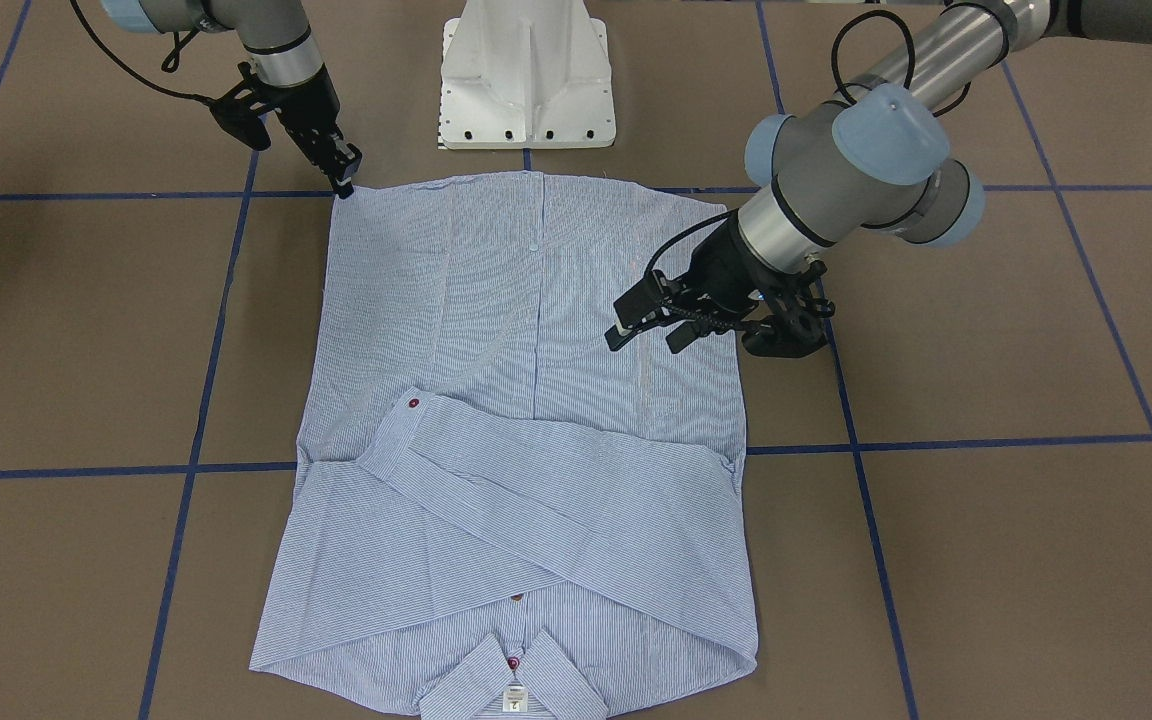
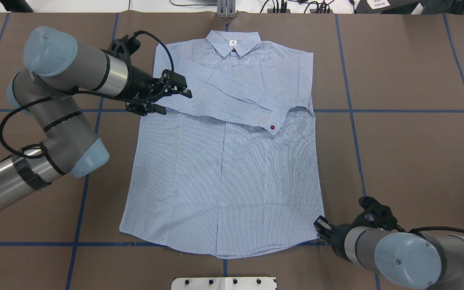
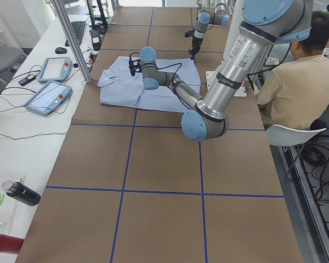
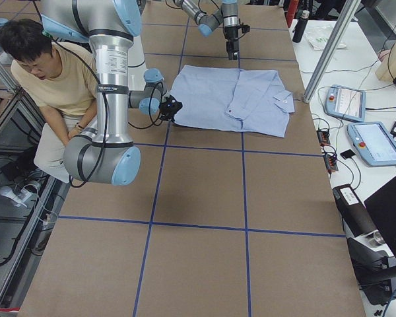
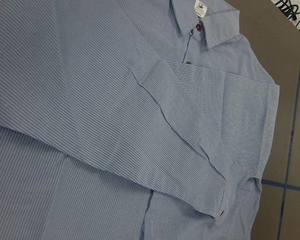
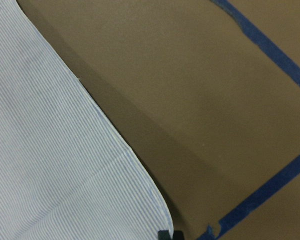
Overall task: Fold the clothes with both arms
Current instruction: 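Release the sleeve with the left gripper while the right gripper moves to the hem, then grasp both hem corners nearest the robot with the left and right grippers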
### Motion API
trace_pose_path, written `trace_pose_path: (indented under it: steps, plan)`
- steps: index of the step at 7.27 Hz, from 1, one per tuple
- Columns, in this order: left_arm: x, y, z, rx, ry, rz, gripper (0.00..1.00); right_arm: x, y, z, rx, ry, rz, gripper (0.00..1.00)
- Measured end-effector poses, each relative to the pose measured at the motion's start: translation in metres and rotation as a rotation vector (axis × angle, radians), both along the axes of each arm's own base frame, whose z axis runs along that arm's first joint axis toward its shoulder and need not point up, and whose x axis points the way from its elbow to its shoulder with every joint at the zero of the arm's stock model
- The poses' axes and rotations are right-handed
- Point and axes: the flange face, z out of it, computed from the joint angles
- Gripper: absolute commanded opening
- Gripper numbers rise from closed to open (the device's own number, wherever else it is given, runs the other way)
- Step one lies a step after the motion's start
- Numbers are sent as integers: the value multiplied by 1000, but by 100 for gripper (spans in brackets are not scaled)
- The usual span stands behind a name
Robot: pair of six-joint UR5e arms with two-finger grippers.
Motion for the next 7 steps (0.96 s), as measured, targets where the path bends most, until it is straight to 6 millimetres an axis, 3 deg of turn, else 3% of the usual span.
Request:
trace_pose_path:
  steps: [3,4,5,7]
  plan:
    - [-3,144,61,-24,-82,-46,98,22,-10,-13,-12,-27,4,0]
    - [2,180,74,-48,-146,-61,93,23,-10,-14,-12,-29,5,0]
    - [13,206,86,-76,-200,-61,85,23,-11,-15,-12,-31,5,0]
    - [31,246,111,-119,-266,-60,79,23,-11,-15,-11,-33,6,0]
